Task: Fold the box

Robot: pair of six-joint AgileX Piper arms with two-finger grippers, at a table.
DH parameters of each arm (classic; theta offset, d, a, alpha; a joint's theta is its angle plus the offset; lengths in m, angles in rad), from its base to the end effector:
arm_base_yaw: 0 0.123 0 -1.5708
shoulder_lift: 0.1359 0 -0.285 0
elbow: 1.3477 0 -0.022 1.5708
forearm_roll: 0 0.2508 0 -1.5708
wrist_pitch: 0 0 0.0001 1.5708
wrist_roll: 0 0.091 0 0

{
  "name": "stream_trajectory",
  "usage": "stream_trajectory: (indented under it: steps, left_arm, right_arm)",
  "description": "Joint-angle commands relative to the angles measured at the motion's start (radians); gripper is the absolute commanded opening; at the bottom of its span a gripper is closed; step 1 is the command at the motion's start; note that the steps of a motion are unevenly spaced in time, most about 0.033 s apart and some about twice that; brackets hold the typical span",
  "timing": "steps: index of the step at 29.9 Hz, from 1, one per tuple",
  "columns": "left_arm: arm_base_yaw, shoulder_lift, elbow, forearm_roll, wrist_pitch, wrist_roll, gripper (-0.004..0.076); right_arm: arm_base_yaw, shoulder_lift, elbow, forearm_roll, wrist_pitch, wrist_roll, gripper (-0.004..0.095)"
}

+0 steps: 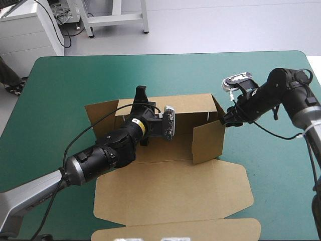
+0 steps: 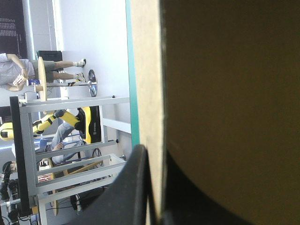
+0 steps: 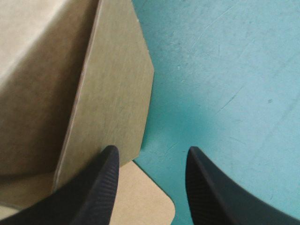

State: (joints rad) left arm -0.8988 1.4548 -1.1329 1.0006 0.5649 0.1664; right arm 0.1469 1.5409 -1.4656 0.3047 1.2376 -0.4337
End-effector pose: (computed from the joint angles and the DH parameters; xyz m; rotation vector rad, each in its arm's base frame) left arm 0.2334 -0.2274 0.3275 1.6162 1.3830 0.6095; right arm 0.3042 0.0711 0.3497 -0.7182 2.6426 0.3487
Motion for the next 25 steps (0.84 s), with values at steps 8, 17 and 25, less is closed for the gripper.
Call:
stream_trajectory:
  steps: [8,17,25]
  left_arm:
    - [-0.001,-0.017,-0.013,-0.024,0.034,-0.036,-0.0008]
    - [-0.001,-0.017,-0.013,-0.024,0.034,-0.036,-0.0008]
    - [-0.001,-0.017,-0.013,-0.024,0.026,-0.036,-0.0008]
  right_arm:
    - [-0.006,-0.131,0.136,0.154,-0.034,-0.084,0.0413]
    - [-0.006,-0.155,0.197,0.231,-0.161,-0.123,0.0413]
    - [0.031,-0.155,0.214,0.254,-0.182,-0.09,0.0413]
